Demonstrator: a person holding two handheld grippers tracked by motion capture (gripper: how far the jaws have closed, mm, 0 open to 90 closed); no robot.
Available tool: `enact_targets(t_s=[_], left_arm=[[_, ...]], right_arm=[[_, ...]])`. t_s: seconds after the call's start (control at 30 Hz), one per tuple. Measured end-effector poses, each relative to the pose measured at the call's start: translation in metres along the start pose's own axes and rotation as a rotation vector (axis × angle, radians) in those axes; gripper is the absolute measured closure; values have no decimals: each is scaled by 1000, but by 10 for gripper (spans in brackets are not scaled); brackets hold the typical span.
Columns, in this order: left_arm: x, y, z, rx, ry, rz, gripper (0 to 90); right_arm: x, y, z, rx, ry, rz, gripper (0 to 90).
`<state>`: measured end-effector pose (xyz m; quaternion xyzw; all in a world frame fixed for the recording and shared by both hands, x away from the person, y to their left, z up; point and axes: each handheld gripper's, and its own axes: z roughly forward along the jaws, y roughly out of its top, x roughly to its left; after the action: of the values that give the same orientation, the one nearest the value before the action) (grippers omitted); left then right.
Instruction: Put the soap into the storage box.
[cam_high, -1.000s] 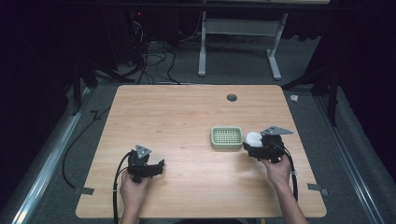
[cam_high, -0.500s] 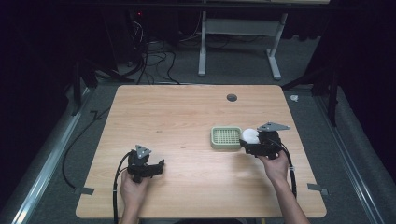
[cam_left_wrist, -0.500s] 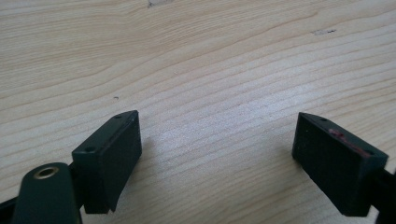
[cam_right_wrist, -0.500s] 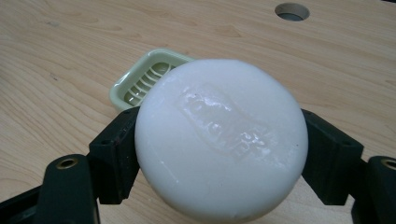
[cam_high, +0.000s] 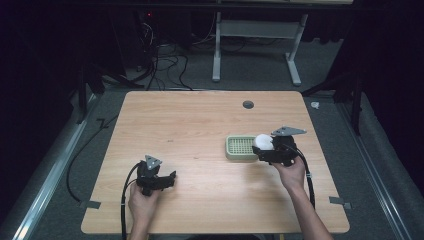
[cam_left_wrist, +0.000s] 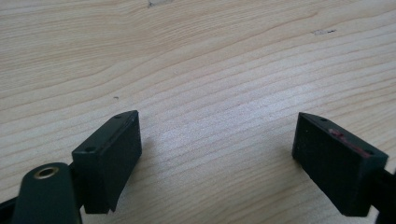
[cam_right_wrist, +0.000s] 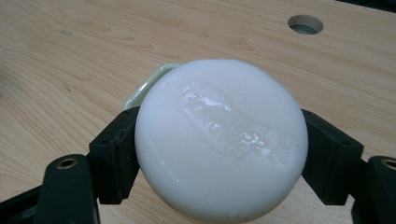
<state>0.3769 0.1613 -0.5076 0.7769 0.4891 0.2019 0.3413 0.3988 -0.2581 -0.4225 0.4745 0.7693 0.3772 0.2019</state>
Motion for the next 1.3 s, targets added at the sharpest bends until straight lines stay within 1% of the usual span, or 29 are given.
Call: enact_targets(t_s=[0.3,0.6,0.9,1.3], left_arm=[[0,0,0,0,0,0,161],[0,0,0,0,0,0,161],[0,0,0,0,0,0,162],[0,0,0,0,0,0,162]], right_arm=[[3,8,6,1,24,7,249],[7,17,15,5,32,1,248],[7,16,29,31,31,-2,249],[6,16,39,43,28,3,248]])
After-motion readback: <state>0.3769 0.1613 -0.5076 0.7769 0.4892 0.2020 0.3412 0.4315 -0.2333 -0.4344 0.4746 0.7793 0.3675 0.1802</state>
